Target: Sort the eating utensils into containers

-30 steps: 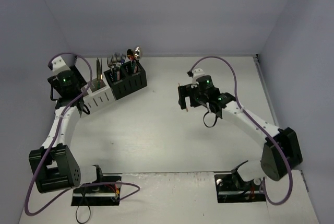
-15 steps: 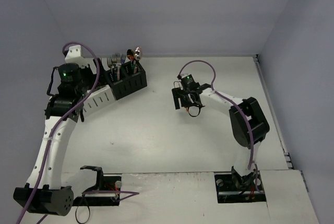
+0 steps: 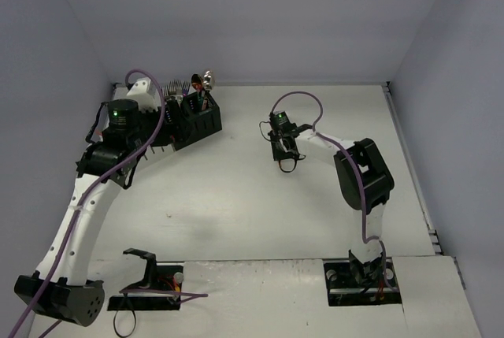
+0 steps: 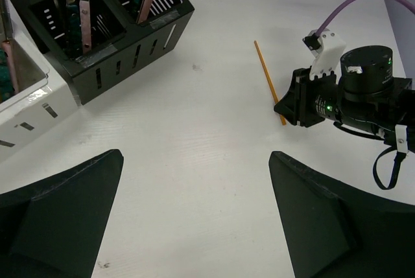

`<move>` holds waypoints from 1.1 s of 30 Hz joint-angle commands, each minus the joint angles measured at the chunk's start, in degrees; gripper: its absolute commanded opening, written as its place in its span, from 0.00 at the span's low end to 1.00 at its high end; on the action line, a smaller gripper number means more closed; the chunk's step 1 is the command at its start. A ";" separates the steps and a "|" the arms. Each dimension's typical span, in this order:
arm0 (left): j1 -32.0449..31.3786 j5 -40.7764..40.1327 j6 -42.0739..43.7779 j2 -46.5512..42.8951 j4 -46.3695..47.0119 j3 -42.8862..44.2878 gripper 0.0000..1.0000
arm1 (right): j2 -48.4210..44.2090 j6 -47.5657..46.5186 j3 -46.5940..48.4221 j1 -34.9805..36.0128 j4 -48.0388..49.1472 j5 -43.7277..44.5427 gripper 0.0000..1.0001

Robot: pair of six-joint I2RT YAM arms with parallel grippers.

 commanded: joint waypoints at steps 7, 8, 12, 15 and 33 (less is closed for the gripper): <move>-6.22 0.57 -4.99 3.80 5.65 1.82 0.95 | -4.80 -1.45 -1.92 1.95 -0.30 -0.12 0.00; -7.14 0.51 -5.52 4.15 7.11 1.76 0.95 | -6.09 -1.93 -2.25 2.34 -0.23 -0.21 0.00; -10.02 0.30 -8.72 6.68 12.69 1.60 0.95 | -15.88 -4.44 -4.30 5.55 0.84 -1.27 0.00; -12.21 0.30 -10.74 9.14 16.17 2.18 0.95 | -23.89 -5.75 -6.84 8.05 2.94 -2.57 0.00; -22.44 -2.41 -15.10 19.36 34.30 6.44 0.82 | -46.68 -9.38 -14.59 11.30 11.49 -12.93 0.00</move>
